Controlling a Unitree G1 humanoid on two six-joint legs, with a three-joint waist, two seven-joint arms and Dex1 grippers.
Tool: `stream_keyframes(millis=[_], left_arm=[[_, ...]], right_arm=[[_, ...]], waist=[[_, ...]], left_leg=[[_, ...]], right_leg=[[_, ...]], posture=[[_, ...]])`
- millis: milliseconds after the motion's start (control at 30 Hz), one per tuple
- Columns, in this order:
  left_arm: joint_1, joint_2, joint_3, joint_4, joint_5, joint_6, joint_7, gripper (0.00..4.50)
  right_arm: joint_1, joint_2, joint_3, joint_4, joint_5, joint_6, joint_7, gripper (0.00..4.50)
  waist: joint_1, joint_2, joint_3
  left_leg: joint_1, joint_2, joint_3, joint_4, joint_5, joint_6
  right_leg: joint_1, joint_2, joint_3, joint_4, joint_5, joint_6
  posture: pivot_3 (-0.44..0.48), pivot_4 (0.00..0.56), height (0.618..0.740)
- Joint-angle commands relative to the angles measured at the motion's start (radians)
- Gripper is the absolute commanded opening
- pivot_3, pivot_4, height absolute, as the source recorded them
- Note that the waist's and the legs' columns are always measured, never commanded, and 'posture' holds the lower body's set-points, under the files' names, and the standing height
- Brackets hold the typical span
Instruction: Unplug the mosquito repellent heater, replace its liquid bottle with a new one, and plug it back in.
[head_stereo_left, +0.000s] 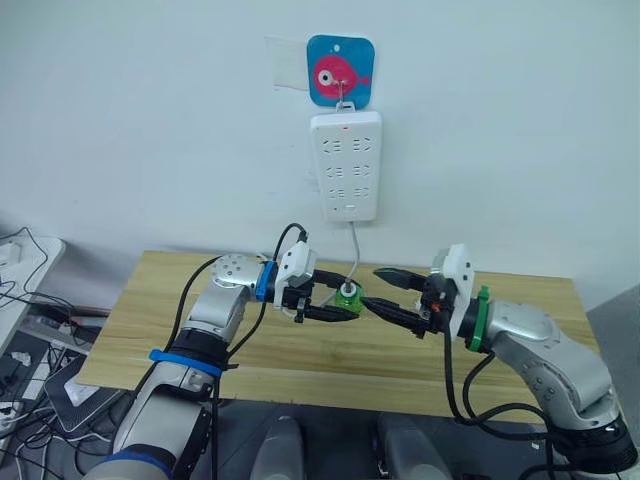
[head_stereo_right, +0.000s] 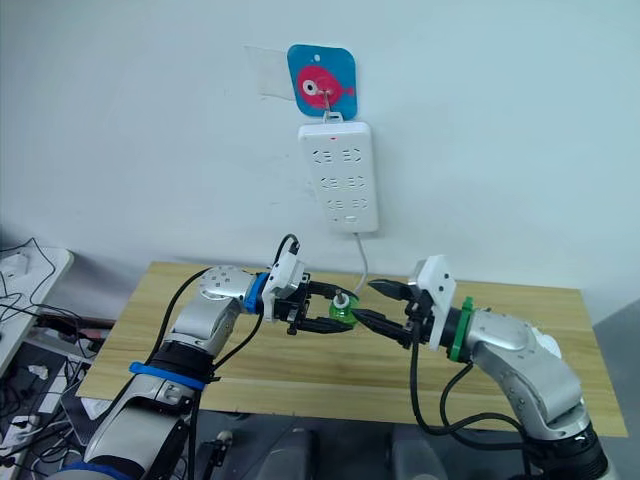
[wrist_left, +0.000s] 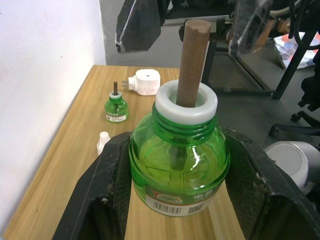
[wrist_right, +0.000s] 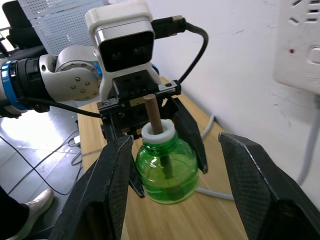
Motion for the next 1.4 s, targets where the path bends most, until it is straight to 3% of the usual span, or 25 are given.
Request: stream_keyframes(millis=[33,600,700,867,1067,1300,1400], left_arm=[[-0.02,-0.005,0.004,-0.027,-0.009,-0.005,-0.008,2.23],[-0.034,-0.02,0.002,-0.027,-0.011,0.0,-0.009,2.23],[-0.029,-0.018,0.002,-0.033,-0.011,0.002,-0.011,2.23],[-0.024,-0.021,0.002,-0.044,-0.011,0.006,-0.009,2.23],[-0.024,-0.026,0.016,-0.047,-0.023,0.023,0.001,2.23],[-0.013,-0.027,0.069,-0.113,-0.098,0.113,0.03,4.5],[-0.019,-0.051,0.099,-0.115,-0.106,0.081,0.079,4.5]], right_arm=[[-0.024,0.01,0.014,-0.016,0.001,0.001,0.004,2.86],[-0.092,0.08,0.111,0.094,-0.083,-0.04,0.022,2.86],[-0.093,0.073,0.123,0.111,-0.122,-0.074,0.031,2.26],[-0.089,0.071,0.127,0.12,-0.153,-0.11,0.045,0.85],[-0.089,0.095,0.062,0.104,-0.123,-0.091,0.011,0.86],[-0.054,0.149,-0.158,0.002,0.083,0.097,-0.165,0.86],[-0.051,0.223,-0.283,-0.02,0.249,0.195,-0.325,0.86]], waist=[[0.001,0.0,0.0],[0.001,0.0,0.0],[0.0,0.0,0.0],[0.0,0.0,0.0],[0.0,0.0,0.0],[0.003,0.0,0.0],[0.001,0.0,0.0]], left_leg=[[0.0,0.0,0.0,0.0,0.0,0.0],[0.0,0.0,0.0,0.0,0.0,0.0],[0.0,0.0,0.0,0.0,0.0,0.0],[0.0,0.0,-0.001,0.0,0.0,0.0],[0.0,0.0,-0.001,0.0,0.0,0.0],[-0.001,0.0,-0.001,0.0,0.0,0.0],[0.0,0.0,-0.001,0.0,0.0,0.0]], right_leg=[[0.0,0.0,0.0,0.0,0.0,0.0],[0.0,0.0,0.0,0.0,0.0,0.0],[0.0,0.0,0.0,0.0,0.0,0.0],[0.0,0.0,-0.001,0.0,0.0,0.0],[0.0,0.0,-0.001,0.0,0.0,0.0],[0.0,0.0,-0.001,0.0,0.0,0.0],[0.0,-0.001,0.0,0.001,0.0,0.0]], posture=[[0.011,0.179,0.74],[0.013,0.18,0.74],[0.018,0.178,0.74],[0.019,0.175,0.74],[0.022,0.165,0.74],[0.006,0.152,0.74],[0.006,0.152,0.74]])
